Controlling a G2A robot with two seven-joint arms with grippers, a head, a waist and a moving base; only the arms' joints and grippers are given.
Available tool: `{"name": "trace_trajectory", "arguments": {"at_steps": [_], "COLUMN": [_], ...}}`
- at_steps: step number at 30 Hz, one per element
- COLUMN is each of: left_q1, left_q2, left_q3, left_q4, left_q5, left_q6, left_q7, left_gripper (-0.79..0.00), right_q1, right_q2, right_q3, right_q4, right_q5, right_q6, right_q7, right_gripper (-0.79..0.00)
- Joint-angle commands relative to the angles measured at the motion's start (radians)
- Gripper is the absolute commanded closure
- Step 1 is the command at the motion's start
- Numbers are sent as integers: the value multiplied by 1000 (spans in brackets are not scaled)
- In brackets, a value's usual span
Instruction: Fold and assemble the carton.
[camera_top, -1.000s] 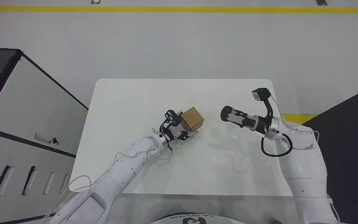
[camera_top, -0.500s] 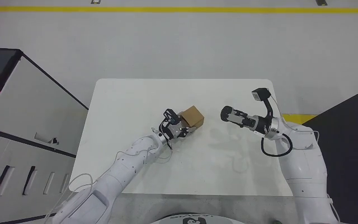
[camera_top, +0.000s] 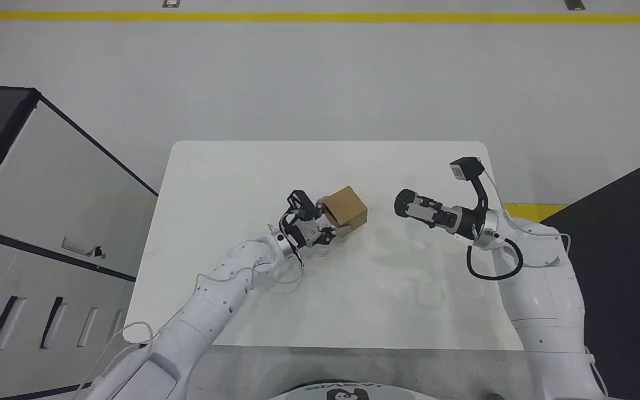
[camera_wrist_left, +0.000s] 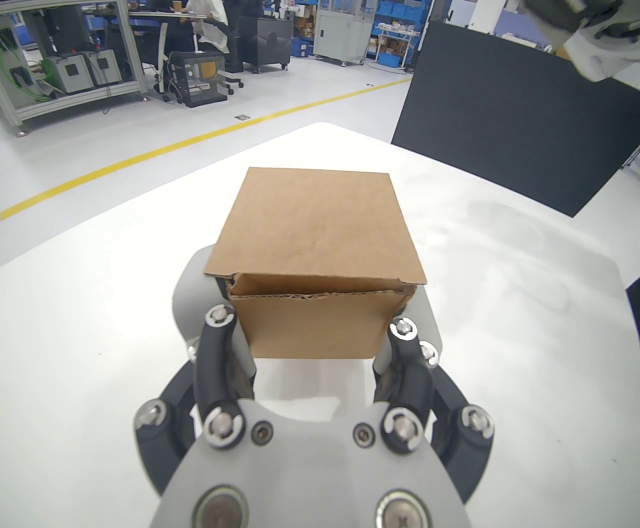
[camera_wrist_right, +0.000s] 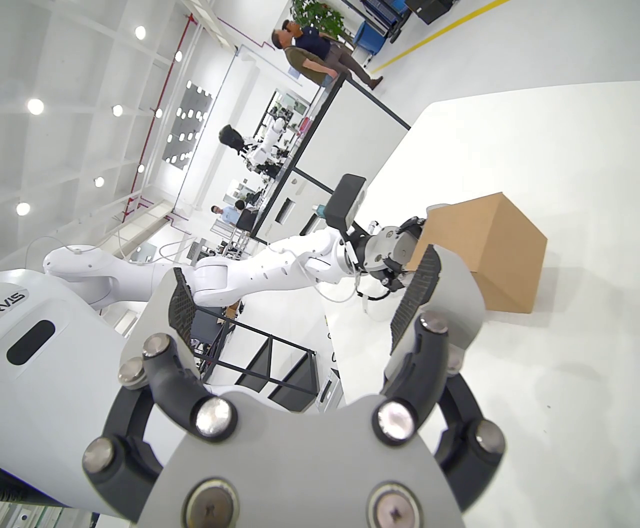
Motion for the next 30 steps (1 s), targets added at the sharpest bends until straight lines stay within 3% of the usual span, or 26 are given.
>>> {"name": "trace_trajectory", "arguments": {"at_steps": [1, 9, 13, 22, 30], "left_q1": [32, 33, 52, 202, 299], "left_q2": [16, 16, 35, 112, 140], "left_q3": [-33, -35, -106, -319, -407], "left_q4": [-94, -92, -128, -368, -536], "left_q5": [8, 8, -7, 62, 67], "left_q6": [-11, -3, 3, -166, -213], "left_q7": [-71, -73, -74, -109, -151], "left_gripper": [0, 0, 0, 0, 0], "right_q1": [0, 0, 0, -2, -61], "right_q2": [0, 0, 0, 0, 30], "right_q3": [0, 0, 0, 0, 78], "right_q4": [0, 0, 0, -4, -30], "right_q5": [0, 0, 0, 2, 107], "right_q6": [0, 0, 0, 4, 2], "right_q7": [0, 0, 0, -14, 2], "right_gripper": [-785, -785, -785, -785, -785]}}
